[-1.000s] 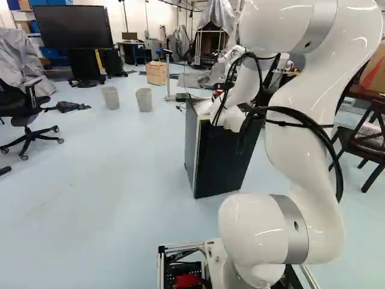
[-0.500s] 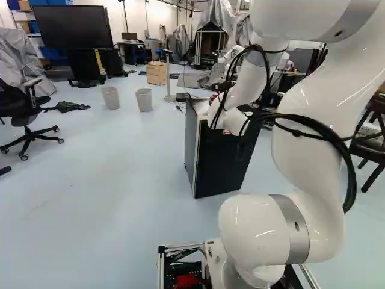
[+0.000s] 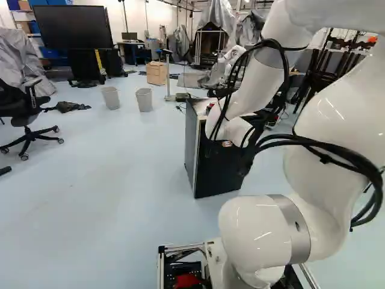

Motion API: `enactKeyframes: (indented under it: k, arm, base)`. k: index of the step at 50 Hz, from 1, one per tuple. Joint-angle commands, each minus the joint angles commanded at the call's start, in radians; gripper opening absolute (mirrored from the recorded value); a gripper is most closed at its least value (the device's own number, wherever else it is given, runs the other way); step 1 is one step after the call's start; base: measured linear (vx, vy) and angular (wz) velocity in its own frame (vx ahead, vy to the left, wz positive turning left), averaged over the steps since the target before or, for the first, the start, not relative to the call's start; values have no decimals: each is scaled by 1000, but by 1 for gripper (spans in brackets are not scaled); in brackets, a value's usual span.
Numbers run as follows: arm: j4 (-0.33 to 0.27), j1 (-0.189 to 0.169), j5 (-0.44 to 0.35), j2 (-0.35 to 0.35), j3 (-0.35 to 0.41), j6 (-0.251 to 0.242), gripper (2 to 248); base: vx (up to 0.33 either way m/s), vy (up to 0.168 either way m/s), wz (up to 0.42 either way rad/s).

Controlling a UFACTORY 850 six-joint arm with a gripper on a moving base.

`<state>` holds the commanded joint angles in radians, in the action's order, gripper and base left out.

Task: Grab a drink from the fridge

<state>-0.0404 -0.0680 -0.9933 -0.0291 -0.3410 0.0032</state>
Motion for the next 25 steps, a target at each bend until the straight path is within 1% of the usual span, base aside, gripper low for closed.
enactKeyframes:
  k: [12, 25]
  arm:
    - [13, 22, 40, -82, 84, -1, 95]
    - [25, 41, 73, -152, 154, -2, 95]
  base:
    - [0, 0, 0]
    - [0, 0, 0]
